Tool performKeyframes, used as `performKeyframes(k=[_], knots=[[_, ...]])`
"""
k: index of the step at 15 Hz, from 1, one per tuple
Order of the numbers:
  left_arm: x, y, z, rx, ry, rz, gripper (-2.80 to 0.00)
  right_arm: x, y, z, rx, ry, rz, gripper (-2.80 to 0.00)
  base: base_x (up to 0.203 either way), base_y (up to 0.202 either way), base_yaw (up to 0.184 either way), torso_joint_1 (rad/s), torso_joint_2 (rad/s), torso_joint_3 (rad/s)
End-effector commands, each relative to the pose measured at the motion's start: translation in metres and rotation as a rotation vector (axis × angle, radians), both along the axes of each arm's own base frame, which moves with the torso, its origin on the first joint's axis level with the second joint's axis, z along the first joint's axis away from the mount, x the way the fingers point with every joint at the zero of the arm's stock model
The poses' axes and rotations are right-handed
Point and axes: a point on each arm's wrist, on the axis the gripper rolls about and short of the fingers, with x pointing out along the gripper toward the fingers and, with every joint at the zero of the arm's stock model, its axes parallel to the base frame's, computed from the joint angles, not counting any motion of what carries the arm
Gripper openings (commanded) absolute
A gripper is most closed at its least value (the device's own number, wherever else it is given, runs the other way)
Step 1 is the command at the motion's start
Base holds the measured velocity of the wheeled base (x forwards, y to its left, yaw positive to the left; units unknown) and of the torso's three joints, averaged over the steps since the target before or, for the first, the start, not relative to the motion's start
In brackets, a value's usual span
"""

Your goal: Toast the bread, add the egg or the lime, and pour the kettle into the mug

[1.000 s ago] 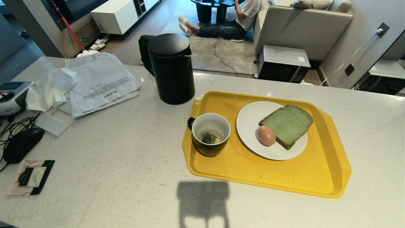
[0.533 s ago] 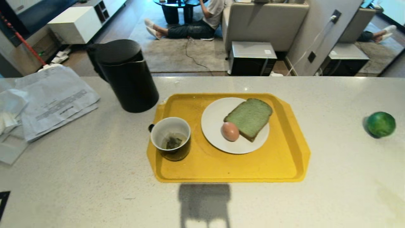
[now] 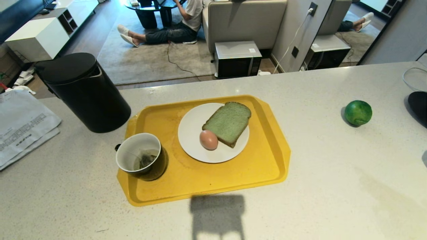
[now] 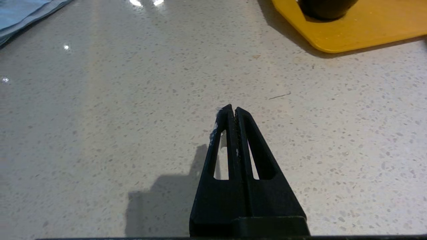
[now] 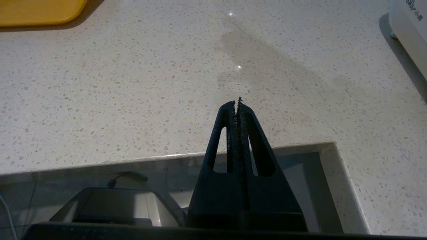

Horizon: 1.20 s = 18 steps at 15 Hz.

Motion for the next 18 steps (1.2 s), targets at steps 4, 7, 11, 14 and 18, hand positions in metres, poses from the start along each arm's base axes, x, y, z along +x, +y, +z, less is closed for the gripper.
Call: performKeyframes(k=[4,7,11,14,18], knots=[[-0.0001,0.0000,0.0000,0.001,-0.001,0.000,-2.80,0.0001,0.0000,-0.0003,0.000,0.001,-0.001,-2.80,0.000,0.000,0.000,0.000,0.00,0.000],[-0.0001,0.0000,0.0000,0.001,-0.001,0.000,-2.80,0.0001,0.0000,-0.0003,0.000,0.001,0.000,-2.80,0.002,-0.003,0.031,0.000,0.00,0.001],[-0.0001,0.0000,0.0000,0.001,-0.001,0.000,-2.80,0.0001,0.0000,-0.0003,0.000,0.001,0.001,-2.80,0.001,-0.005,0.119,0.004,0.00,0.002],[-0.0001,0.0000,0.0000,0.001,-0.001,0.000,-2.80,0.0001,0.0000,-0.0003,0.000,0.001,0.000,-2.80,-0.001,0.000,0.021,0.001,0.00,0.002],[-0.0001,0.0000,0.0000,0.001,-0.001,0.000,-2.80,0.0001,0.0000,-0.0005,0.001,0.002,0.001,-2.80,0.000,0.000,0.000,0.000,0.00,0.000]])
